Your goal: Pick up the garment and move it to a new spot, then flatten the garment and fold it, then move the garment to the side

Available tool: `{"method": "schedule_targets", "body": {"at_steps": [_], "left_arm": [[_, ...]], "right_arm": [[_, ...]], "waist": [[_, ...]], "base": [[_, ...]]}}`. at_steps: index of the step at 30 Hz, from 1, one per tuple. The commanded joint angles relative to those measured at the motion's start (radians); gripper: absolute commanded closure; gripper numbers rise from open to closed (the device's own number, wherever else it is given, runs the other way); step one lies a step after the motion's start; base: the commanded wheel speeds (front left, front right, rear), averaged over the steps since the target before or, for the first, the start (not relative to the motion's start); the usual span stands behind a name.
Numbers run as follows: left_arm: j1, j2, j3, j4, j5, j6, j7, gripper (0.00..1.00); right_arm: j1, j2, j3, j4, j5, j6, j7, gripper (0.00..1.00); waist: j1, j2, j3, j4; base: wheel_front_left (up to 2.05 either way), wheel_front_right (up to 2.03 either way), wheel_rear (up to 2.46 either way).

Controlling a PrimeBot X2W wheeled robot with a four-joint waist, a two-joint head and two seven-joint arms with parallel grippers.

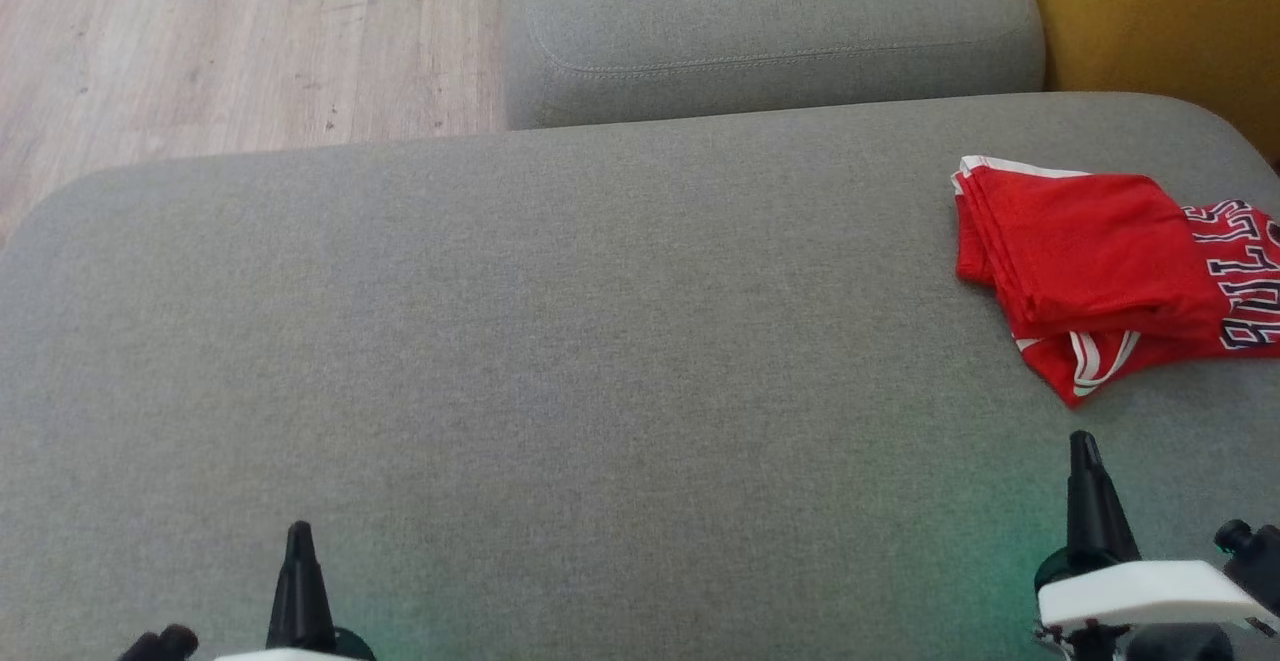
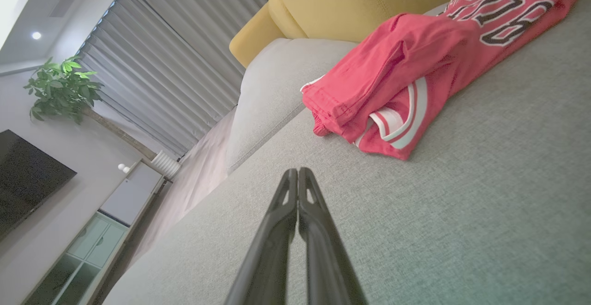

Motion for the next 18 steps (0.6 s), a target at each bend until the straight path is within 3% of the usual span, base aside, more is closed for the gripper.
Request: {"method": "schedule_targets", "body": {"at_steps": [1,18], "left_arm": [[-0.055,0.014,0.029,-0.026,-0.028,-0.006,0.005,1.0],[-0.099,0.015,0.054,-0.019,-0.203,-0.01,0.05,1.0]], "right_arm": [[-0.05,-0.022,0.002,-0.027,0.034,0.003,0.008,1.0],[-0.086,-0.025,-0.01,-0.017,0.237,0.004,0.051,1.0]], "waist": [[-0.0001,0.0,0.0,0.0],[-0.0001,0.0,0.003,0.003]], "base": [[0.0,0.0,0.0],[0.0,0.0,0.0]]}}
